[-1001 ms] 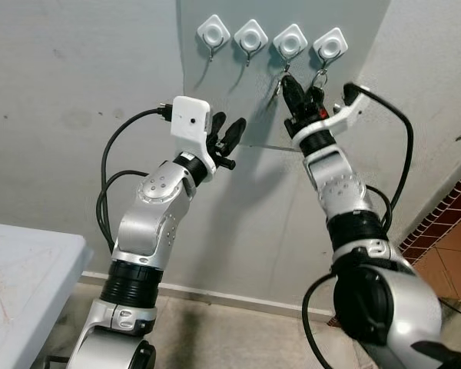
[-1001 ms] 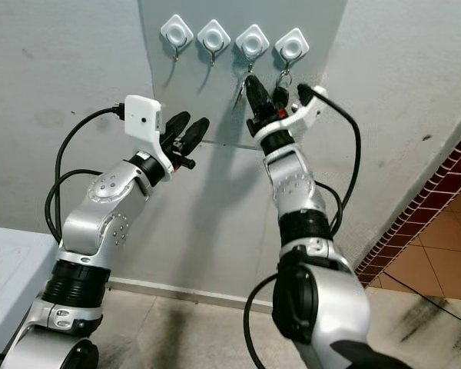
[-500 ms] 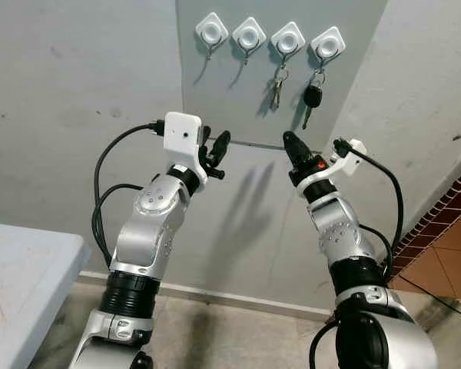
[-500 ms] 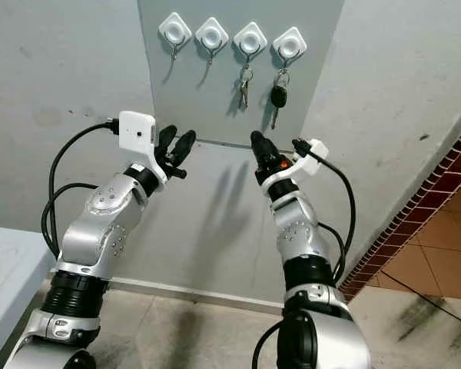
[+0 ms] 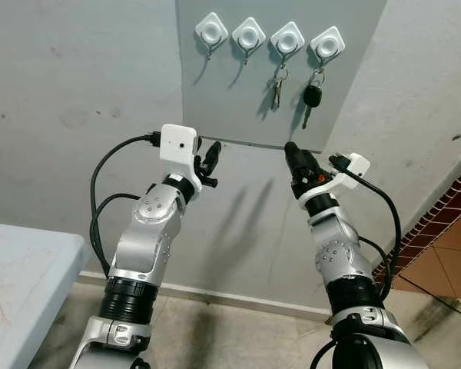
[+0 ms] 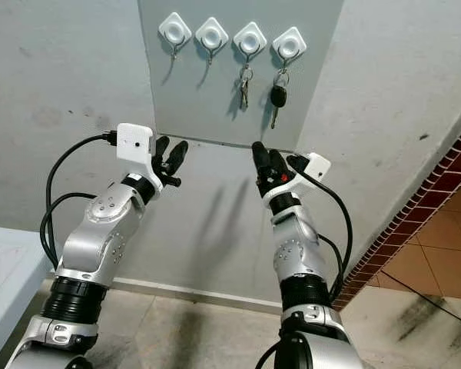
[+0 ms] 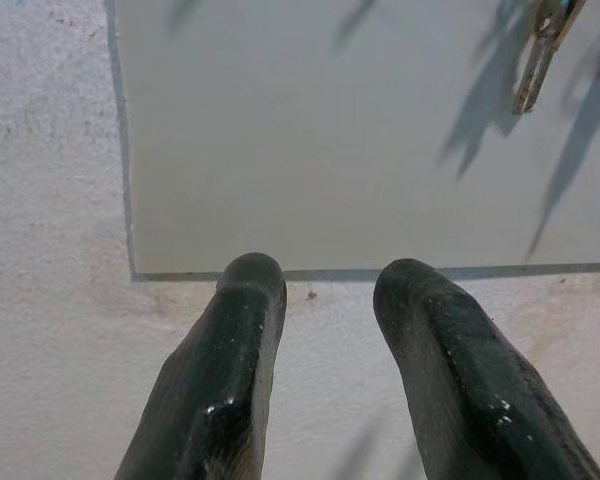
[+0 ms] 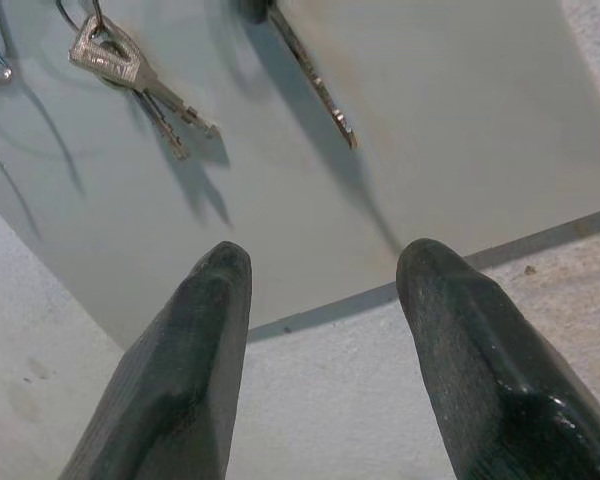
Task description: Hang keys on a hook
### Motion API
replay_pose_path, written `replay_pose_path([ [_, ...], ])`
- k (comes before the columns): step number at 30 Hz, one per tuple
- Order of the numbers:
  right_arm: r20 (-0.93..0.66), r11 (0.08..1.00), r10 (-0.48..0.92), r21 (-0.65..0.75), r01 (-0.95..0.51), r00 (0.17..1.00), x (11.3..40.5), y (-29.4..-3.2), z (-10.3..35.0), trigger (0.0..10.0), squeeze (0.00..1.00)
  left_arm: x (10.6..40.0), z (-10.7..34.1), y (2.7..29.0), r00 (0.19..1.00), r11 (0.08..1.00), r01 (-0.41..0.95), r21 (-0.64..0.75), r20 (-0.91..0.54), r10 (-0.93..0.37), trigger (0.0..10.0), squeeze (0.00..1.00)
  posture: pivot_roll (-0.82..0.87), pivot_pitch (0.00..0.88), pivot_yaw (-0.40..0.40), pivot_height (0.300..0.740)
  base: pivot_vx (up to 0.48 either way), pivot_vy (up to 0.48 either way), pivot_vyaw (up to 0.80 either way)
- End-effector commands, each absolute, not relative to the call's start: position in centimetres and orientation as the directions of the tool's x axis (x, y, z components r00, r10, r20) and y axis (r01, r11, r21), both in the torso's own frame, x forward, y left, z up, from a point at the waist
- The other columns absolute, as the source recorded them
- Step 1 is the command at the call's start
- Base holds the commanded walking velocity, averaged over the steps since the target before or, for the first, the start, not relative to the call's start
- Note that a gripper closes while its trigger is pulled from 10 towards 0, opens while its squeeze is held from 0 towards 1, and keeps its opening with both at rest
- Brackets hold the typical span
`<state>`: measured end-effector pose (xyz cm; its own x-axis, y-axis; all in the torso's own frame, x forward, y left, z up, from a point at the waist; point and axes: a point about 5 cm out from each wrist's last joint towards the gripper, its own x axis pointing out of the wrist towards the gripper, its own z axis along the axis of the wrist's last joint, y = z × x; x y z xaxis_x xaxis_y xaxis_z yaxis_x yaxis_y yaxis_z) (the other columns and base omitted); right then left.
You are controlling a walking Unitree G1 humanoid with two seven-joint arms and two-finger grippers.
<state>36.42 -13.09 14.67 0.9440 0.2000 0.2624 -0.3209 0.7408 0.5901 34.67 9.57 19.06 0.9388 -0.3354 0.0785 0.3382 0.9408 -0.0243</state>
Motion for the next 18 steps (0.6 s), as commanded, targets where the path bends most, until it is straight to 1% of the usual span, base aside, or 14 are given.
replay_pose_path([
  [1, 0.285, 0.752, 0.194, 0.571, -0.329, 0.939, 36.5, -13.3, 15.3, 10.0, 0.00, 34.9, 19.2, 9.7, 0.943, 0.946, 0.323, -0.014, 0.082, -0.321, 10.0, 0.00, 0.09, 0.000, -0.029, 0.740, 0.000, 0.000, 0.00],
  [18, 0.291, 0.761, 0.147, 0.577, -0.296, 0.945, 36.7, -14.6, 15.5, 10.0, 0.00, 35.1, 18.7, 10.3, 0.953, 0.956, 0.292, 0.005, 0.079, -0.291, 10.0, 0.00, 0.09, 0.000, -0.033, 0.740, 0.000, 0.000, 0.00],
])
